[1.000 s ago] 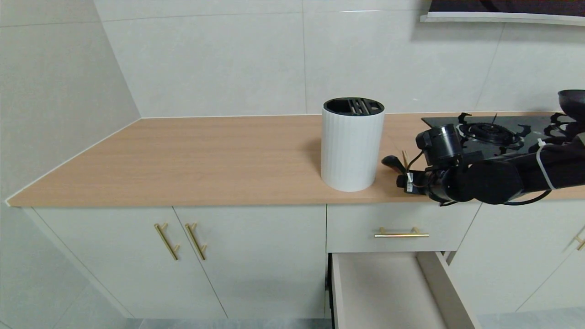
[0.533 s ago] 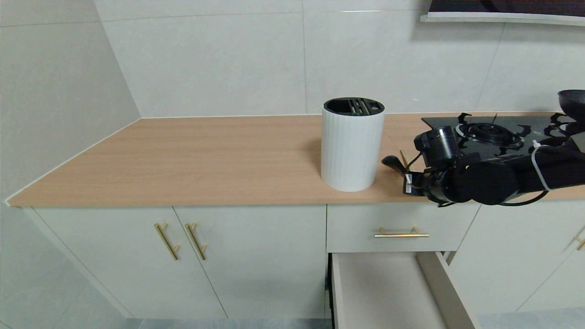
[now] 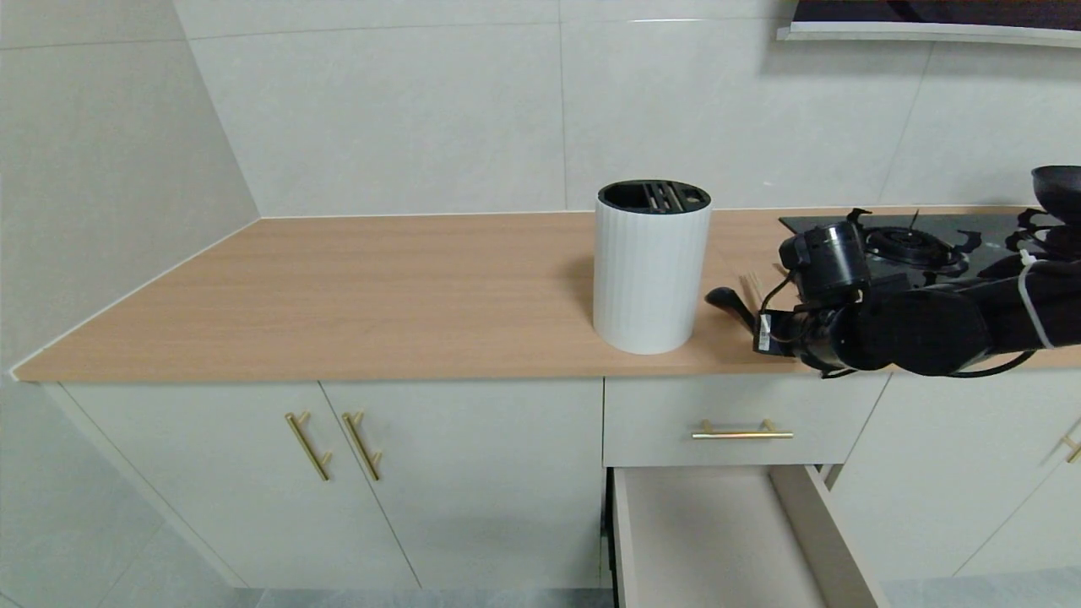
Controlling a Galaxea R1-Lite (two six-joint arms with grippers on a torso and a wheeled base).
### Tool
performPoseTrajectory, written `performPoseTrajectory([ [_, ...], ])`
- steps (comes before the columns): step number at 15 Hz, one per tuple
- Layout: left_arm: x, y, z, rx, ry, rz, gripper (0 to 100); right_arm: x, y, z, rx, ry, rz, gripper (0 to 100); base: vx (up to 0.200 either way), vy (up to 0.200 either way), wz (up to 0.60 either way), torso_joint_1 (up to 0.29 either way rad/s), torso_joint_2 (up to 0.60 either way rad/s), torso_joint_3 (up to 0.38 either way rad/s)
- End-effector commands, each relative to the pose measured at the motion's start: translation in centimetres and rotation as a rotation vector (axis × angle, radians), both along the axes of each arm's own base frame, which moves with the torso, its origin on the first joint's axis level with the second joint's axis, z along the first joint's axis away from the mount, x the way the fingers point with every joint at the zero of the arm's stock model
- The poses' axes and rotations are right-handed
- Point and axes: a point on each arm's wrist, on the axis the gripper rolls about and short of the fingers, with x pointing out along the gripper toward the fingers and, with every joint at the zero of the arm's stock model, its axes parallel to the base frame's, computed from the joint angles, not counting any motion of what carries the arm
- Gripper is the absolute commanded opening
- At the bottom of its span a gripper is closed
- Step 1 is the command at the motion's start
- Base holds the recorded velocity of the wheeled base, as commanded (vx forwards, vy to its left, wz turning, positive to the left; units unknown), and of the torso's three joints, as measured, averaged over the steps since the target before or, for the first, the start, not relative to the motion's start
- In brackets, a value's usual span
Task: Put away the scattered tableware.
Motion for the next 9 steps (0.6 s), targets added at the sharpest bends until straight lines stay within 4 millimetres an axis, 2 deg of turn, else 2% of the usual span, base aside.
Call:
performPoseTrajectory([
  [1, 0.0, 0.0, 0.0, 0.000, -0.001, 0.001, 100, -3.0, -0.9, 2.9, 0.022, -0.051, 0.012, 0, 0.000, 0.000, 0.00, 0.000, 0.00, 0.000],
  [4, 0.0, 0.0, 0.0, 0.000, 0.001, 0.001, 100, -6.7, -1.9, 4.7, 0.041, -0.084, 0.037, 0, 0.000, 0.000, 0.00, 0.000, 0.00, 0.000],
  [5, 0.0, 0.0, 0.0, 0.000, 0.001, 0.001, 100, -8.7, -2.4, 5.4, 0.049, -0.084, 0.060, 0, 0.000, 0.000, 0.00, 0.000, 0.00, 0.000],
  [9, 0.0, 0.0, 0.0, 0.000, -0.001, 0.001, 100, -14.3, -4.2, 7.5, 0.115, 0.014, 0.213, 0, 0.000, 0.000, 0.00, 0.000, 0.00, 0.000],
])
